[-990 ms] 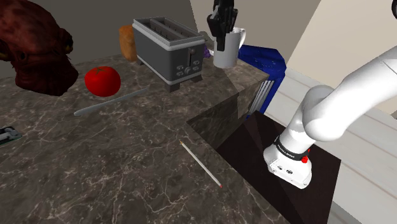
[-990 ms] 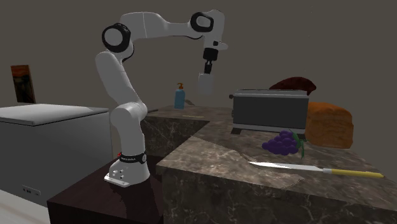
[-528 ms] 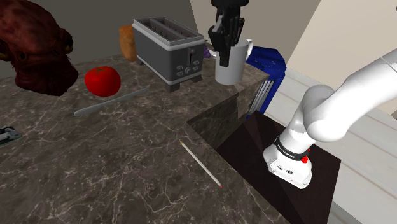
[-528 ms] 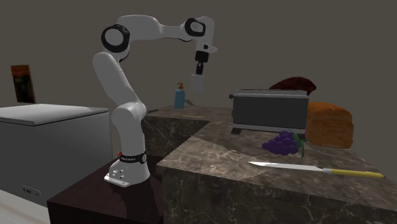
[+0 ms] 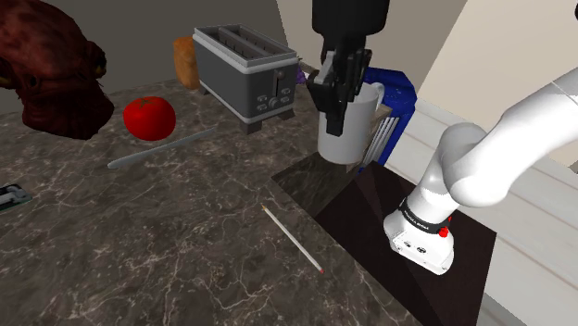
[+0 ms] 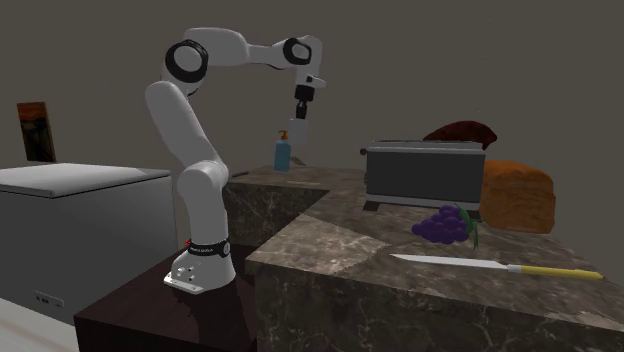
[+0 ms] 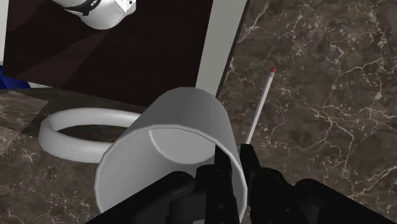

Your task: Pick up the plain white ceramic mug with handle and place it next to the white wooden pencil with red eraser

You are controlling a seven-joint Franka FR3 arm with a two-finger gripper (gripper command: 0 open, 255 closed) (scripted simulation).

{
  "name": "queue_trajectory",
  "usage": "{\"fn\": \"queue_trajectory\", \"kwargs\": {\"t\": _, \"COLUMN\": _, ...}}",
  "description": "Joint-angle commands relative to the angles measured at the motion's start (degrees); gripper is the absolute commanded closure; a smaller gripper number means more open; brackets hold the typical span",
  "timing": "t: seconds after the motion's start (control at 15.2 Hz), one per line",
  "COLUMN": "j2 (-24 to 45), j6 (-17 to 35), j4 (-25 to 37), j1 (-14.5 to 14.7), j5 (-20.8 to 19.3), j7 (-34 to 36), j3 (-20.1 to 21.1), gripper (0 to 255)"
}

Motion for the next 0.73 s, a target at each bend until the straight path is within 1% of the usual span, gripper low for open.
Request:
{"fn": "queue_trajectory", "kwargs": {"t": 0.0, "j2": 1.3, "j6": 0.3, "j4": 1.6, "j1": 0.7, "j5": 0.7, "j7": 3.4, "j3": 2.5, "gripper": 255}}
{"fn": "queue_trajectory", "kwargs": {"t": 0.33, "j2": 5.2, "j6": 1.5, "j4": 5.8, "j1": 2.2, "j5": 1.5, "j7": 11.9, "j3": 8.9, "gripper": 255}}
{"fn": "queue_trajectory", "kwargs": {"t": 0.53, "j2": 8.8, "j6": 2.4, "j4": 9.1, "j1": 3.1, "j5": 0.9, "j7": 17.5, "j3": 13.3, "gripper": 255}}
{"fn": "queue_trajectory", "kwargs": {"t": 0.59, "j2": 10.9, "j6": 2.9, "j4": 10.9, "j1": 3.6, "j5": 0.2, "j7": 20.3, "j3": 15.5, "gripper": 255}}
{"fn": "queue_trajectory", "kwargs": {"t": 0.66, "j2": 10.5, "j6": 3.6, "j4": 9.8, "j1": 3.7, "j5": 0.4, "j7": 20.0, "j3": 15.4, "gripper": 255}}
